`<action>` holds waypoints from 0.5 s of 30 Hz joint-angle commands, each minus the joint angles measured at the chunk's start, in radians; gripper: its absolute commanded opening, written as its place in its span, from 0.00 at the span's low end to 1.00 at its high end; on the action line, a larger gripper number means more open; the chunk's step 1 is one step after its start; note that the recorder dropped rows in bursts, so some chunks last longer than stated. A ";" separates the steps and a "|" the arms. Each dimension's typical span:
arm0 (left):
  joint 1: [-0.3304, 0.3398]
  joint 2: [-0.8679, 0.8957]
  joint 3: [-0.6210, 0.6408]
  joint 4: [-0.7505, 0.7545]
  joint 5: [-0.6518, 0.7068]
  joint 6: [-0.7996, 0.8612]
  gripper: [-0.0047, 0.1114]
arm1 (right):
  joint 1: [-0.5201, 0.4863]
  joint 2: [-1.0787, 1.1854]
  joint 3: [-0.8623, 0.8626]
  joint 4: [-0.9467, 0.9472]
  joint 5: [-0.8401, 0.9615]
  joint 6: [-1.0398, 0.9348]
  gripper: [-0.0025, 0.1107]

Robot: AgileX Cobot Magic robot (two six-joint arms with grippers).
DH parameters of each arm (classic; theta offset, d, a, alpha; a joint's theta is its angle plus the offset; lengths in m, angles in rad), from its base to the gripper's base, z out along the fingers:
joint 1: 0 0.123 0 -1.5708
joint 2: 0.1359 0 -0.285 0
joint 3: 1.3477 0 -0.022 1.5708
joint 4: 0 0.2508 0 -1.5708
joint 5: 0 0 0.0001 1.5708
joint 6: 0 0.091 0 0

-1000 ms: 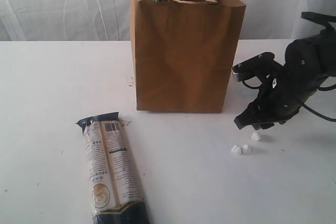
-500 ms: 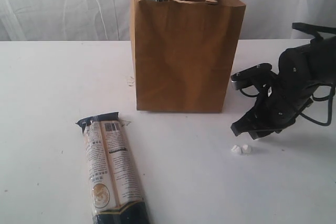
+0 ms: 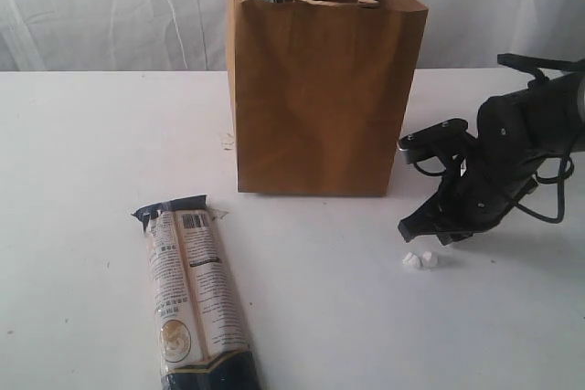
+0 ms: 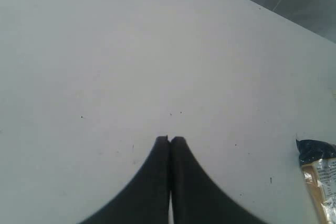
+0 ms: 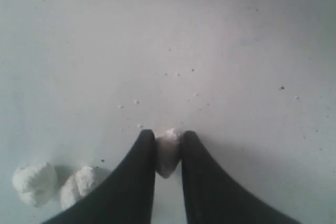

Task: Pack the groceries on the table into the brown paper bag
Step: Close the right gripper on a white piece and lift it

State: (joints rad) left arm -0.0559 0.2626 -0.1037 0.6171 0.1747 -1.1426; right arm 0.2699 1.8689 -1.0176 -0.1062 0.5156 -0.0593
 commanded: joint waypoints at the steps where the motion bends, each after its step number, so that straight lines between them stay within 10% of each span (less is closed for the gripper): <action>1: 0.005 -0.006 0.004 -0.003 0.003 -0.002 0.04 | -0.001 -0.034 -0.006 0.063 0.086 0.041 0.02; 15: 0.005 -0.006 0.004 -0.003 0.003 -0.002 0.04 | 0.001 -0.293 -0.006 0.213 0.329 0.007 0.02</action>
State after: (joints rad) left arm -0.0559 0.2626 -0.1037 0.6171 0.1747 -1.1426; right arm 0.2699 1.6476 -1.0213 0.0772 0.7898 -0.0266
